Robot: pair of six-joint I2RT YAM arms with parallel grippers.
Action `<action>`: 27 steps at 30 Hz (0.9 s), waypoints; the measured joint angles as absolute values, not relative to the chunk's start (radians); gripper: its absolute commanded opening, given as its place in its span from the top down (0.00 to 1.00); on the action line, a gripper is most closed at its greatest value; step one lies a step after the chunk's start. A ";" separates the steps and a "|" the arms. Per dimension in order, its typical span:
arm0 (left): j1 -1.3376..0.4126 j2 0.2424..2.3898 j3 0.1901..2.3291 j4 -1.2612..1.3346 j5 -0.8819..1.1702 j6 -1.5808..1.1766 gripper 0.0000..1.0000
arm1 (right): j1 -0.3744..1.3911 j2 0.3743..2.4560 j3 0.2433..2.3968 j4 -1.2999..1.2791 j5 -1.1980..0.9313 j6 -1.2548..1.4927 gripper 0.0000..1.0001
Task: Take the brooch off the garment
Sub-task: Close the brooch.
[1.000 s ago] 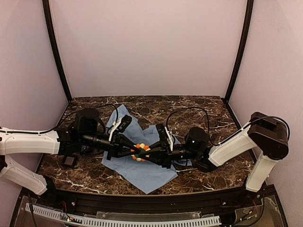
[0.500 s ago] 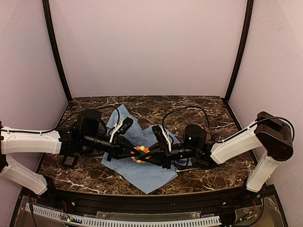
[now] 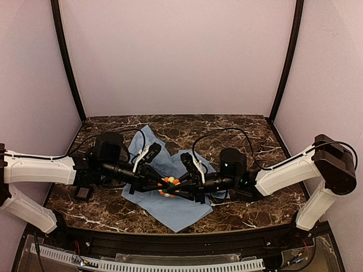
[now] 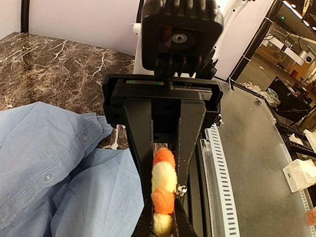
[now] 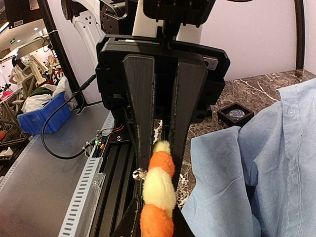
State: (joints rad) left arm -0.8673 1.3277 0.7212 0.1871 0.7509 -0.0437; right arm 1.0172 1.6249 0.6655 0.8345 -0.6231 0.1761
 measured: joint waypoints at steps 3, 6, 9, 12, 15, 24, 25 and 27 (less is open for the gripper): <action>-0.868 1.331 0.721 0.187 0.750 -0.044 0.99 | 1.019 1.620 0.665 0.820 -0.611 0.165 0.82; -0.867 1.333 0.721 0.187 0.749 -0.044 0.99 | 1.021 1.614 0.665 0.807 -0.602 0.157 0.83; -0.867 1.333 0.721 0.191 0.749 -0.044 0.99 | 1.022 1.610 0.665 0.804 -0.597 0.154 0.82; -0.868 1.333 0.721 0.192 0.748 -0.044 0.99 | 1.023 1.610 0.665 0.803 -0.592 0.150 0.81; -0.867 1.335 0.721 0.194 0.747 -0.045 0.99 | 1.023 1.608 0.665 0.802 -0.588 0.149 0.81; -0.867 1.335 0.721 0.197 0.745 -0.044 0.99 | 1.024 1.605 0.665 0.799 -0.582 0.152 0.84; -0.867 1.335 0.721 0.199 0.746 -0.044 0.99 | 1.024 1.604 0.665 0.799 -0.582 0.155 0.84; -0.867 1.334 0.721 0.203 0.746 -0.044 0.99 | 1.024 1.599 0.664 0.799 -0.579 0.158 0.84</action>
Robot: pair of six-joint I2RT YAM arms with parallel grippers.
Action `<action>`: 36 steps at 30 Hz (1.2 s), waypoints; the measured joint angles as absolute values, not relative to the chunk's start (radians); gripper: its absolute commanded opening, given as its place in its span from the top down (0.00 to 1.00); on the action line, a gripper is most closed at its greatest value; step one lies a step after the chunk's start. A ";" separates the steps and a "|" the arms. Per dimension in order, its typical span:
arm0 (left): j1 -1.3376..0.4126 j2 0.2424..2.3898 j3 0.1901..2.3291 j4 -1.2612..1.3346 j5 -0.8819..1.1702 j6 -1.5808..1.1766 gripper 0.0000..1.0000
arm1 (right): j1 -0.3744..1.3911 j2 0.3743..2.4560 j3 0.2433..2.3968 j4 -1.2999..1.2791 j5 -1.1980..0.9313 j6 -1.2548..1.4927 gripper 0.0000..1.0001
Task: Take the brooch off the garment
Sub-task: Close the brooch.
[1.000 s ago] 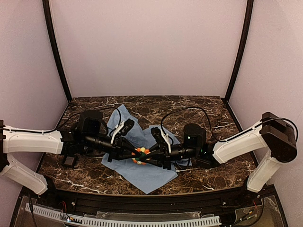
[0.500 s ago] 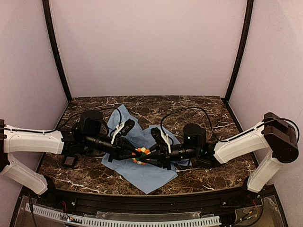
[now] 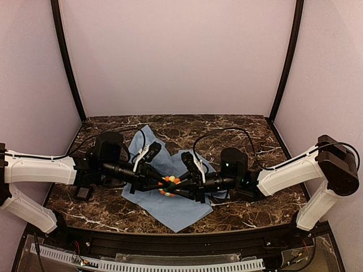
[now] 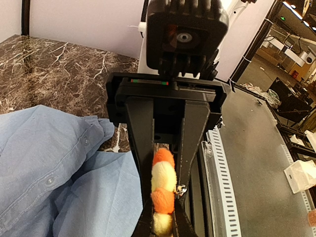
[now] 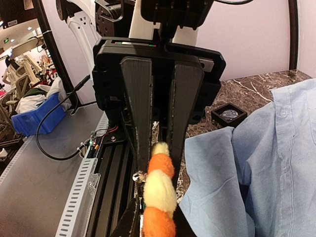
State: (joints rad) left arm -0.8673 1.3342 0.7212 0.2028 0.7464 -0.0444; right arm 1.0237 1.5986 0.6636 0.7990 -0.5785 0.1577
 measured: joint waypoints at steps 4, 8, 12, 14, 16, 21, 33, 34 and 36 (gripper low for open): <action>-0.868 1.334 0.721 0.221 0.754 -0.044 0.99 | 1.024 1.585 0.653 0.807 -0.575 0.167 0.91; -0.869 1.333 0.721 0.239 0.767 -0.044 0.99 | 1.025 1.574 0.640 0.831 -0.575 0.179 1.00; -0.869 1.331 0.721 0.244 0.772 -0.046 0.99 | 1.025 1.573 0.638 0.842 -0.580 0.189 1.00; -0.869 1.330 0.721 0.244 0.775 -0.050 0.96 | 1.025 1.573 0.637 0.847 -0.583 0.196 1.00; -0.869 1.329 0.721 0.247 0.776 -0.052 0.89 | 1.025 1.573 0.635 0.855 -0.584 0.204 1.00; -0.870 1.327 0.721 0.254 0.782 -0.062 0.69 | 1.022 1.573 0.624 0.894 -0.582 0.231 1.00; -0.877 1.301 0.721 0.245 0.770 -0.052 0.69 | 1.006 1.573 0.613 0.953 -0.589 0.272 1.00; -0.878 1.296 0.721 0.243 0.764 -0.051 0.71 | 1.006 1.573 0.613 0.957 -0.591 0.272 1.00; -0.879 1.288 0.720 0.240 0.752 -0.053 0.80 | 1.006 1.573 0.613 0.966 -0.600 0.272 1.00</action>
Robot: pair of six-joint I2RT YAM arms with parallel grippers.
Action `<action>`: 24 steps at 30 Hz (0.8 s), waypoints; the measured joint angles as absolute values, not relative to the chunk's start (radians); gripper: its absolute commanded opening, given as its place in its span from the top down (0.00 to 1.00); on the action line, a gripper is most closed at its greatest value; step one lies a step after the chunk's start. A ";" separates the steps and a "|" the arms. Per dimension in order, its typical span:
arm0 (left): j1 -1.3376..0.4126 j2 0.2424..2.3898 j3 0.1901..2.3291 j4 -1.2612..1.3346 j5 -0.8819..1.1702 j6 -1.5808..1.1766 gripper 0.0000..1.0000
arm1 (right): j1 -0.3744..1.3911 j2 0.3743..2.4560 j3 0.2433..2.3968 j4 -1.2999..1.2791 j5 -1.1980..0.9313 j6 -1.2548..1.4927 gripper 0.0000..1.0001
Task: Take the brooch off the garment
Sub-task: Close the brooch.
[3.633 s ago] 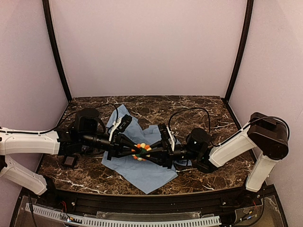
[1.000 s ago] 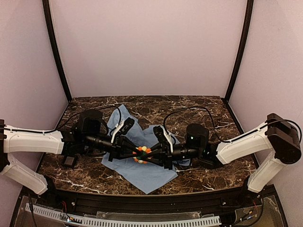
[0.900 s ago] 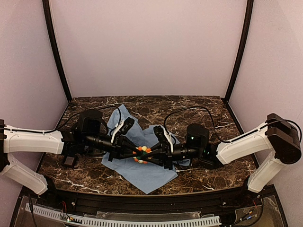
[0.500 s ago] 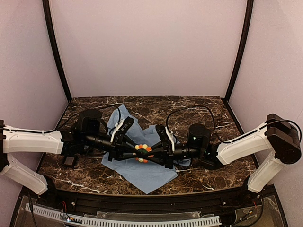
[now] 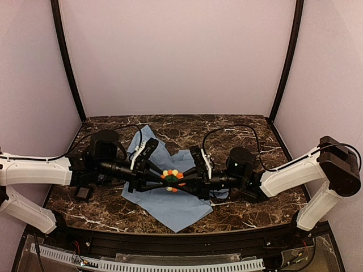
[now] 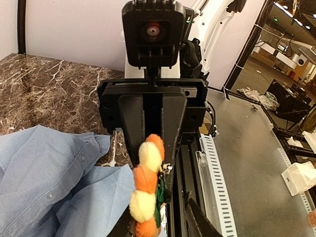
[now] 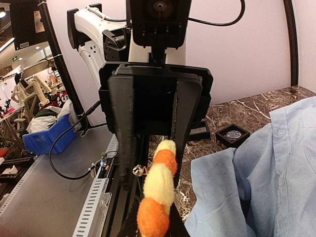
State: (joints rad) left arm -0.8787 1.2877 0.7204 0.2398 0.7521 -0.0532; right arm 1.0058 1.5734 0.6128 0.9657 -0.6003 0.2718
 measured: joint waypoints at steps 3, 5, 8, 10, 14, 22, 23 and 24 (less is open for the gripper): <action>-0.879 1.276 0.717 0.239 0.731 -0.054 0.93 | 1.006 1.573 0.616 0.974 -0.617 0.271 1.00; -0.879 1.274 0.716 0.239 0.725 -0.056 0.98 | 1.006 1.573 0.620 0.973 -0.627 0.271 1.00; -0.879 1.271 0.713 0.239 0.725 -0.057 0.99 | 1.005 1.575 0.622 0.968 -0.636 0.271 1.00; -0.879 1.269 0.711 0.239 0.724 -0.059 0.99 | 1.005 1.576 0.624 0.968 -0.638 0.271 1.00; -0.879 1.268 0.710 0.239 0.724 -0.059 0.99 | 1.005 1.576 0.624 0.969 -0.640 0.271 1.00; -0.879 1.266 0.710 0.240 0.721 -0.060 0.99 | 1.005 1.576 0.624 0.973 -0.641 0.270 0.91; -0.879 1.266 0.710 0.240 0.720 -0.061 0.99 | 1.005 1.576 0.624 0.973 -0.641 0.269 0.90; -0.879 1.266 0.710 0.240 0.720 -0.061 0.99 | 1.005 1.576 0.624 0.972 -0.641 0.268 0.89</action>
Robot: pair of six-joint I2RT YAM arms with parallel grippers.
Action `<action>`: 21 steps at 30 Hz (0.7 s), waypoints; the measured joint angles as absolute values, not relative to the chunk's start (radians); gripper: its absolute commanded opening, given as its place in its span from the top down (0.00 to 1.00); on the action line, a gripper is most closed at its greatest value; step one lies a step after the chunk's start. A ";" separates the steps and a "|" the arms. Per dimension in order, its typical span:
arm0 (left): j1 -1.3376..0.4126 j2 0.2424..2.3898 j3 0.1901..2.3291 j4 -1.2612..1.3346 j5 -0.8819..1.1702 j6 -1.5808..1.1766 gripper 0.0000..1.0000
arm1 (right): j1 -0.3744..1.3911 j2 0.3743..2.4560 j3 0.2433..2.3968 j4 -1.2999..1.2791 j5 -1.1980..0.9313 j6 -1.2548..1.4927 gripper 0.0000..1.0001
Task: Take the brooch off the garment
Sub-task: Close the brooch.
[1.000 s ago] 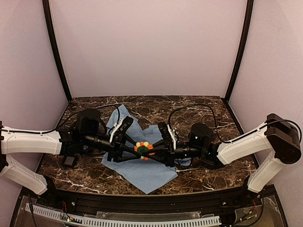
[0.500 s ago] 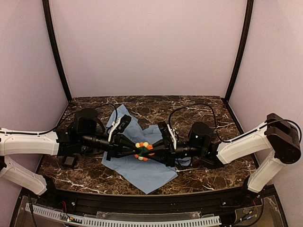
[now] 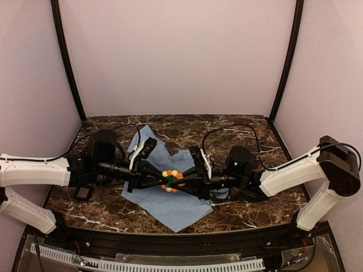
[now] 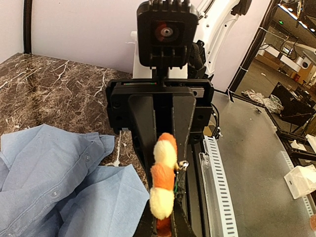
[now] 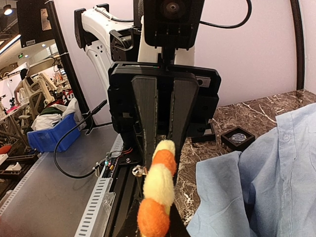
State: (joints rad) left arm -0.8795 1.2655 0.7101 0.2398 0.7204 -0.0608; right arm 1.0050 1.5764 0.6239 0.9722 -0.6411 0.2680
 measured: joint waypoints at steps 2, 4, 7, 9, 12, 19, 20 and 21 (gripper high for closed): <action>-0.879 1.266 0.710 0.240 0.720 -0.062 0.99 | 1.005 1.576 0.625 0.971 -0.641 0.265 0.88; -0.880 1.266 0.710 0.240 0.718 -0.064 0.99 | 1.005 1.576 0.627 0.965 -0.640 0.262 0.86; -0.879 1.266 0.709 0.240 0.716 -0.064 0.99 | 1.005 1.576 0.628 0.959 -0.639 0.259 0.84; -0.879 1.266 0.709 0.240 0.715 -0.064 0.99 | 1.005 1.576 0.630 0.957 -0.636 0.258 0.82; -0.879 1.266 0.707 0.240 0.712 -0.064 0.99 | 1.005 1.576 0.630 0.952 -0.634 0.255 0.79; -0.879 1.266 0.704 0.240 0.709 -0.068 0.99 | 1.005 1.576 0.630 0.942 -0.628 0.245 0.79; -0.879 1.266 0.704 0.240 0.709 -0.069 0.99 | 1.005 1.576 0.630 0.942 -0.628 0.245 0.80; -0.879 1.266 0.704 0.240 0.708 -0.069 0.99 | 1.005 1.576 0.630 0.942 -0.628 0.245 0.82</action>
